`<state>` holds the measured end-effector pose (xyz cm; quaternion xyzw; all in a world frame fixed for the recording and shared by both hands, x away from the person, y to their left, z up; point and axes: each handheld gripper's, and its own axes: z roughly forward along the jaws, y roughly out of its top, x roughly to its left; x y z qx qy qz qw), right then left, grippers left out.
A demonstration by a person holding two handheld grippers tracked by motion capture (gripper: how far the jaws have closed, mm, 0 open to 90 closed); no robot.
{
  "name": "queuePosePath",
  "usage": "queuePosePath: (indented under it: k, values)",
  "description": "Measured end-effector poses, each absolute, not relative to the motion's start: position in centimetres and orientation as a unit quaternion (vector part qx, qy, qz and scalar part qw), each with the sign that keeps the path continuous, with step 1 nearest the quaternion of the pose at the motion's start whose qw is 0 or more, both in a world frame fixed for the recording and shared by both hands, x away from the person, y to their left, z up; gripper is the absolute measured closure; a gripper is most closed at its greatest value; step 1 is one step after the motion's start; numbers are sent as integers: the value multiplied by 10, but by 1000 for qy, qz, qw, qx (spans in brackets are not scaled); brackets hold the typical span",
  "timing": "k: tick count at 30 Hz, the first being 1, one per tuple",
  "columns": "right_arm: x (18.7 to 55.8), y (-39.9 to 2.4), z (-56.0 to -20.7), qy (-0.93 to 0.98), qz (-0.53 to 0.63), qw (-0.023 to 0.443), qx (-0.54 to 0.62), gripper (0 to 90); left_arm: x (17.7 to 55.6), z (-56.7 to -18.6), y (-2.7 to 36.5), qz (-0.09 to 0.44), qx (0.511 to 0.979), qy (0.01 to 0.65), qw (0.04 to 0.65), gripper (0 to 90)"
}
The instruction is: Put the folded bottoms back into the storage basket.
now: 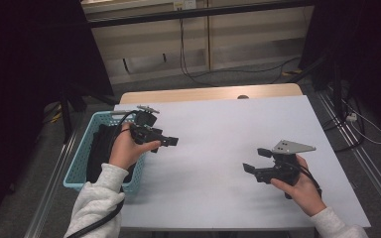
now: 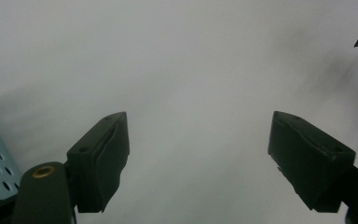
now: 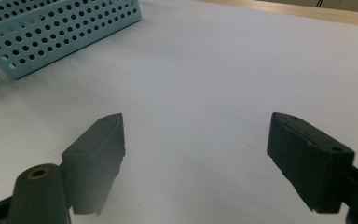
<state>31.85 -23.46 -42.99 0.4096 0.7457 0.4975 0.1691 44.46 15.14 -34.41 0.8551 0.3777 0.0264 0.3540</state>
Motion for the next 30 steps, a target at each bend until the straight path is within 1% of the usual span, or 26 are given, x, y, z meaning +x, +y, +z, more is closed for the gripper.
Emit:
queuePosePath:
  k: [30]
  values:
    - [306,-256,-434,745,489,170,420,181,418,-370,146,9,855,356,377,194]
